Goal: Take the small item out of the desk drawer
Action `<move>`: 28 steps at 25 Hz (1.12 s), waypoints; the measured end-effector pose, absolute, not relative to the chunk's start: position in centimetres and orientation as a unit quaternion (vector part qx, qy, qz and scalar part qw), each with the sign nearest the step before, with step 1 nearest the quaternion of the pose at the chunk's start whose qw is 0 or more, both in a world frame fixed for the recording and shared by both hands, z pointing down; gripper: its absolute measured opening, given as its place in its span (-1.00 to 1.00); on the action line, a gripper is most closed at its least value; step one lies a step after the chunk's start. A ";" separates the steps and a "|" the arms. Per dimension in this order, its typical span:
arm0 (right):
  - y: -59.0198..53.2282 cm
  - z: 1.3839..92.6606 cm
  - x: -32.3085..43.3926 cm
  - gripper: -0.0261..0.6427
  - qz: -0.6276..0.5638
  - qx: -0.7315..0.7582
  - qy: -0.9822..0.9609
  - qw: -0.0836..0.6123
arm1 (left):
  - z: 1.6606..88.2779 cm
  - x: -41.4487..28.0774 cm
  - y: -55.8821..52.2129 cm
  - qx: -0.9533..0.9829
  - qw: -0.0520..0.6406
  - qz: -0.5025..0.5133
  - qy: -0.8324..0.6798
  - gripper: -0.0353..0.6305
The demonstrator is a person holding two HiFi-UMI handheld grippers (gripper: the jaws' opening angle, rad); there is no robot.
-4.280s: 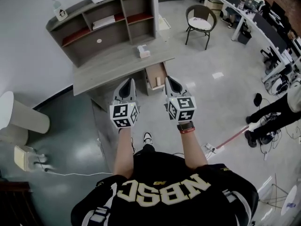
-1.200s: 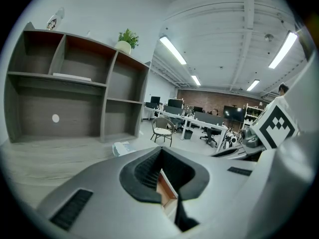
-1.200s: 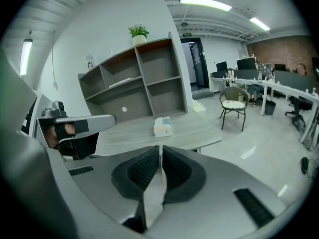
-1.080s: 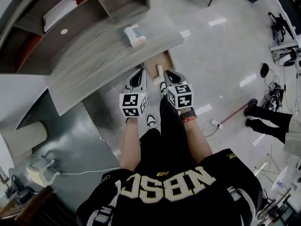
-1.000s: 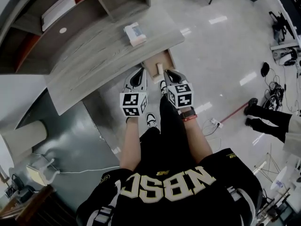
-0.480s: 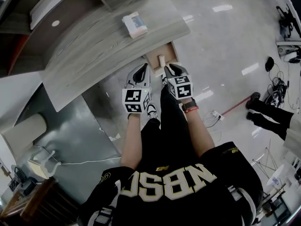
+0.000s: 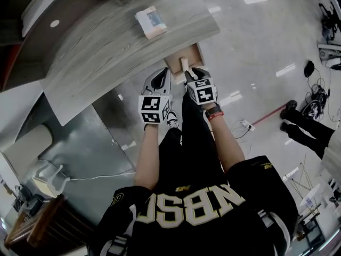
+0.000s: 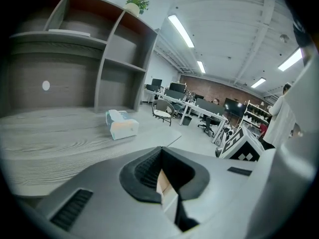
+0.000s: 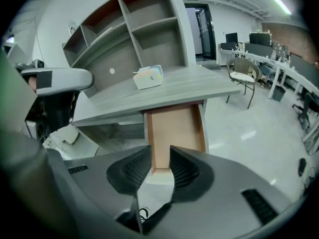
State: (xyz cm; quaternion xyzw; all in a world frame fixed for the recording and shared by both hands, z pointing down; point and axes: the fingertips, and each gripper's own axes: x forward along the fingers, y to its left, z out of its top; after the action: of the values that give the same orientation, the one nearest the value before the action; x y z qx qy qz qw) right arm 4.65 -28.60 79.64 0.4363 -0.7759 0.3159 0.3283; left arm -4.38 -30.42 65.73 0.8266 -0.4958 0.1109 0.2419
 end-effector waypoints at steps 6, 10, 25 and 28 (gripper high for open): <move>-28.8 82.7 4.3 -0.54 0.341 0.413 -0.769 0.349 | 67.7 -4.5 -30.6 0.819 0.262 0.116 -0.498 -0.87; -29.1 85.0 4.0 -0.51 0.348 0.400 -0.766 0.363 | 69.1 -4.9 -30.6 0.811 0.275 0.119 -0.502 -0.87; -30.9 91.7 3.4 -0.44 0.373 0.387 -0.745 0.396 | 72.9 -5.0 -31.7 0.807 0.291 0.137 -0.496 -0.87; -31.5 92.9 3.5 -0.44 0.379 0.392 -0.737 0.399 | 73.5 -5.3 -31.5 0.804 0.294 0.140 -0.498 -0.87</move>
State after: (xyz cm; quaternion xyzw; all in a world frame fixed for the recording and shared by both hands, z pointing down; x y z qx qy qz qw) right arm 3.49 -31.49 92.91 0.3920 -0.7372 0.3787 0.3992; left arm -5.27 -31.52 73.46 0.8039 -0.4980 0.1395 0.2937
